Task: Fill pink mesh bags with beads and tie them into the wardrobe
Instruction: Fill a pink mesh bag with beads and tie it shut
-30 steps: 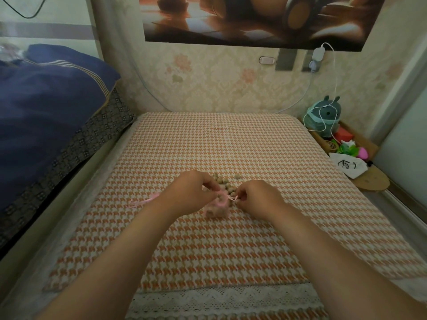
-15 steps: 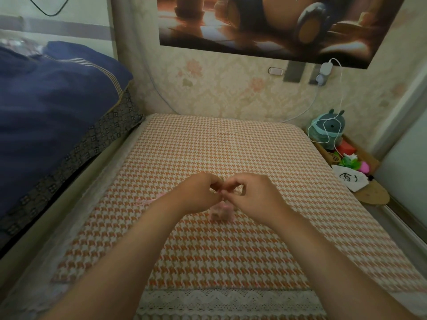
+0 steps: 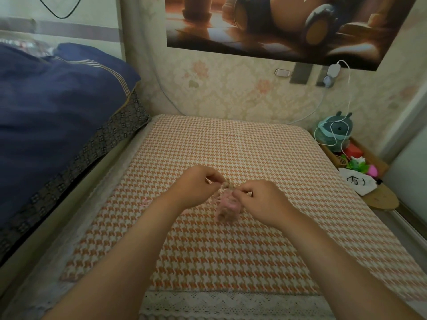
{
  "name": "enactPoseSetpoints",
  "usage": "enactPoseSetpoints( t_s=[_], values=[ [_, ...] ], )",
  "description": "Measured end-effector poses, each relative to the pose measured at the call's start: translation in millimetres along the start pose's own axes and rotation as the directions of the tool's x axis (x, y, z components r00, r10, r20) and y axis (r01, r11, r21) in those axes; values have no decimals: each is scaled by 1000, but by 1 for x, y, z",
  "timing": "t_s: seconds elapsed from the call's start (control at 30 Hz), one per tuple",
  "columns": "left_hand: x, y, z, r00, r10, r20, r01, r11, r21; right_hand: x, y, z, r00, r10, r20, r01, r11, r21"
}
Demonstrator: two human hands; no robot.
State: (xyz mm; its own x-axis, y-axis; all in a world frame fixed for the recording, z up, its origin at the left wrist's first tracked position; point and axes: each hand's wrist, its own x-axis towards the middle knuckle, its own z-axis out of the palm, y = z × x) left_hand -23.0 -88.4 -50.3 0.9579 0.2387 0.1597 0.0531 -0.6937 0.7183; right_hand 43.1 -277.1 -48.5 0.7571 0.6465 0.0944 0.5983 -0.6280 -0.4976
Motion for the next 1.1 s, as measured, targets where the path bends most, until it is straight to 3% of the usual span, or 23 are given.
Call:
enactPoseSetpoints(
  t_s=[0.2, 0.5, 0.7, 0.9, 1.03, 1.1],
  values=[
    [10, -24, 14, 993, -64, -96, 72, 995, 74, 2, 7, -3, 999, 38, 5, -38, 998, 52],
    [17, -40, 44, 996, -11, 89, -14, 961, 277, 6, 10, -1, 999, 37, 10, -38, 995, 96],
    [16, -42, 51, 999, -43, 14, 39, 973, 227, 4, 12, -2, 999, 42, 32, -46, 991, 123],
    [20, -10, 32, 988, -47, -148, 42, 998, -38, 2, 13, -4, 998, 44, 41, -48, 993, 111],
    [8, 22, 20, 997, 51, -66, -57, 995, -87, 1, 10, -5, 997, 64, 52, -70, 992, 109],
    [2, 25, 23, 997, 80, 4, -80, 997, -12, 2, 11, -5, 995, 76, 58, -82, 991, 109]
  ],
)
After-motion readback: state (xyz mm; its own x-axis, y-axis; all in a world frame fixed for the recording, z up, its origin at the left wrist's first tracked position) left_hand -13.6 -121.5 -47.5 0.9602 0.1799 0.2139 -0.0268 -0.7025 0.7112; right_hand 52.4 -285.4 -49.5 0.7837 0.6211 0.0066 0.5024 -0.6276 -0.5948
